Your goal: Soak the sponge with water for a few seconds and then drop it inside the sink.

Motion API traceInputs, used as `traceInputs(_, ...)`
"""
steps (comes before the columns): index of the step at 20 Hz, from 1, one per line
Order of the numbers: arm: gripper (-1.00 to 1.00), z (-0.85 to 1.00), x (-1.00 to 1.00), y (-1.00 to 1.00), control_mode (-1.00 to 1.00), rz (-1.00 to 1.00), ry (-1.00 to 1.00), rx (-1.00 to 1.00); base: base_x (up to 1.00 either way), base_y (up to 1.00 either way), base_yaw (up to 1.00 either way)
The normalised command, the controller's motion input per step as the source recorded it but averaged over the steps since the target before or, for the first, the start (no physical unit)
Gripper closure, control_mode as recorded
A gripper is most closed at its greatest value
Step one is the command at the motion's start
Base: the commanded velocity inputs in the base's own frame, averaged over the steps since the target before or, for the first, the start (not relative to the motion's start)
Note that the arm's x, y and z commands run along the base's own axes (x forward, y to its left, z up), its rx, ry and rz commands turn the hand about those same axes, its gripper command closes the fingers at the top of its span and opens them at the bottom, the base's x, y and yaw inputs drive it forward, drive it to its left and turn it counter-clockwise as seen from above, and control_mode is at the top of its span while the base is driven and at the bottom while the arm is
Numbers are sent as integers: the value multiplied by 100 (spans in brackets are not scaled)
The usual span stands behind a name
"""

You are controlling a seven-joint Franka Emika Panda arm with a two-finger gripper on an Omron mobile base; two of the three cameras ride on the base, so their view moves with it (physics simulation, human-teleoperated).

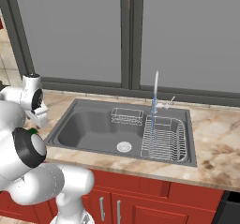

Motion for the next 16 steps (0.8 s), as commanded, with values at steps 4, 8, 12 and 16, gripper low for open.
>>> traceInputs(4, -100, -29, 0, 15, -100, 0, -2, -1, 0, 0, 0)
traceInputs(8, -100, -18, 0, 27, -100, -1, 0, -6, 0, 0, 0)
traceInputs(12, -100, -1, 0, 33, -100, -4, 0, -10, 0, 0, 0)
traceInputs(16, -100, 0, 1, 31, -100, -7, 0, -9, 0, 0, 0)
